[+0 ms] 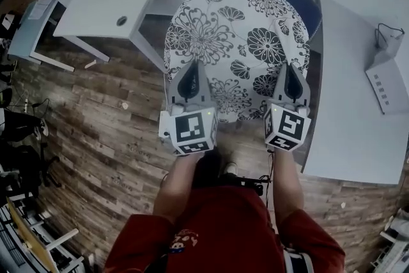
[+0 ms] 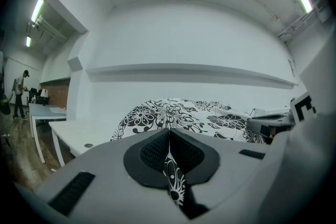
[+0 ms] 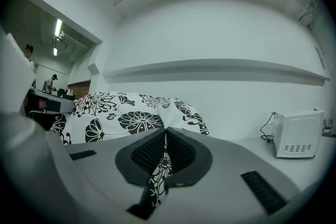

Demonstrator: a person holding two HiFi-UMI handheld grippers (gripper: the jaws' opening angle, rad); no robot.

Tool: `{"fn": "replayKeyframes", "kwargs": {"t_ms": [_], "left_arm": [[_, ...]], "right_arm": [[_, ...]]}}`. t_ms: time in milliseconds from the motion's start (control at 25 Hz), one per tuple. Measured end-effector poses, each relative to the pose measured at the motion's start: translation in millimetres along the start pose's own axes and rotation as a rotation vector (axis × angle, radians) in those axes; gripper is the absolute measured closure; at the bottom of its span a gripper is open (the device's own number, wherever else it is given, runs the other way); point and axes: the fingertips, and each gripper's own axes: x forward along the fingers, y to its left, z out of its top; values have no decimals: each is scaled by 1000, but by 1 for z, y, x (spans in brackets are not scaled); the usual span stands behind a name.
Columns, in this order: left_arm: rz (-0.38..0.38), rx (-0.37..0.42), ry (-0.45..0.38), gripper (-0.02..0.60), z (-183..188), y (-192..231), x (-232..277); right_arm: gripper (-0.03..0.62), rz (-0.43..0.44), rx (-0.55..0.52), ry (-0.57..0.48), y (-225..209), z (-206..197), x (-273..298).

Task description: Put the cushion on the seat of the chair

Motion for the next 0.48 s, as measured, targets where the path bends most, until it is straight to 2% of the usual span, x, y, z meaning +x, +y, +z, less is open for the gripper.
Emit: {"fn": "replayKeyframes", "kwargs": {"t_ms": [480], "left_arm": [[-24, -20, 14, 552, -1, 1, 1]], "right_arm": [[565, -22, -32, 30, 1, 2, -2]]}}
